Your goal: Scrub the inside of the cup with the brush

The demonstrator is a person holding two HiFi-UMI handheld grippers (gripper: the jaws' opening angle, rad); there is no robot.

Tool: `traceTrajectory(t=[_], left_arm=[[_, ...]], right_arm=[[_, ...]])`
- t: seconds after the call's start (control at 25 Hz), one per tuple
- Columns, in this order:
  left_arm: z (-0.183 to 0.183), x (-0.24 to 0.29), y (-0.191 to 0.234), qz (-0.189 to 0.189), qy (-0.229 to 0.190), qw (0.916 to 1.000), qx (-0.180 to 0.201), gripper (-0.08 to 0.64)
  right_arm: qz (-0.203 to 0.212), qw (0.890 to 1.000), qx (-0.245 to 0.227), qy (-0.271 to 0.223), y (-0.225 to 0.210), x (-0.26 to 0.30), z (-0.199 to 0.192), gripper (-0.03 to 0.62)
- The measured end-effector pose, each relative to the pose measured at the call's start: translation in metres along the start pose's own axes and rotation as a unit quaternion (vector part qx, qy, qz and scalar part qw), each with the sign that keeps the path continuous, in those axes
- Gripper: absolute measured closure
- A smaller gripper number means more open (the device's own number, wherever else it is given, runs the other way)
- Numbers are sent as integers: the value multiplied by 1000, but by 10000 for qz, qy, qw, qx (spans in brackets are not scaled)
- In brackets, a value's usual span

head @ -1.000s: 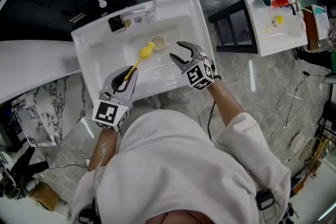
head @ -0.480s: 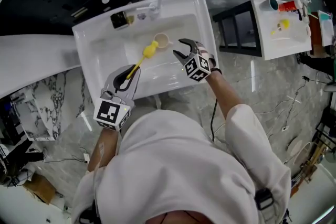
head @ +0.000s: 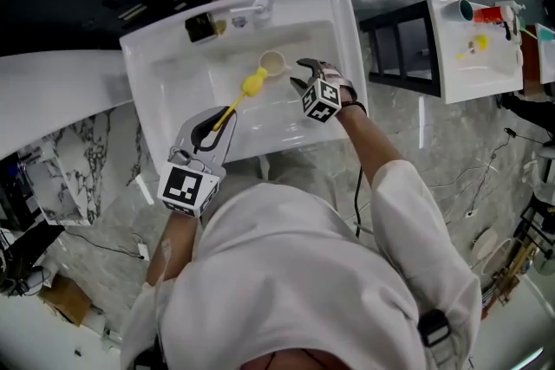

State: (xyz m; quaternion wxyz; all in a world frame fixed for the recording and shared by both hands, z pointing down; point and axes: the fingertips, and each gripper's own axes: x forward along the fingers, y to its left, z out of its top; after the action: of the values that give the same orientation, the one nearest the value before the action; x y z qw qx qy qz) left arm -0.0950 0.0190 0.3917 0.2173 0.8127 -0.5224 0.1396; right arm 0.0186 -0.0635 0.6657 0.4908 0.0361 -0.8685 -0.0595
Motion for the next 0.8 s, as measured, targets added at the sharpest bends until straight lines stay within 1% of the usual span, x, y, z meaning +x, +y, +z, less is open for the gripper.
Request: traceTrajectory(t=[0.24,0.44,0.68,0.8], left_arm=[[-3,4,4,22,95,9999,-34,520],[-9,6,8,63,153,9999,-46,520],[-12,7,14,130,223,9996,-71,519],[-15,9,16,143,258,9995,-80,519]], right_arm=[[176,9986,-279,401,3,31,-15,400],[311,9967,-450,601,6,49,-26,407],[502,9946,-474,777,11,68,-34,420],[531,9936,-530,847,13,78,-40,428]])
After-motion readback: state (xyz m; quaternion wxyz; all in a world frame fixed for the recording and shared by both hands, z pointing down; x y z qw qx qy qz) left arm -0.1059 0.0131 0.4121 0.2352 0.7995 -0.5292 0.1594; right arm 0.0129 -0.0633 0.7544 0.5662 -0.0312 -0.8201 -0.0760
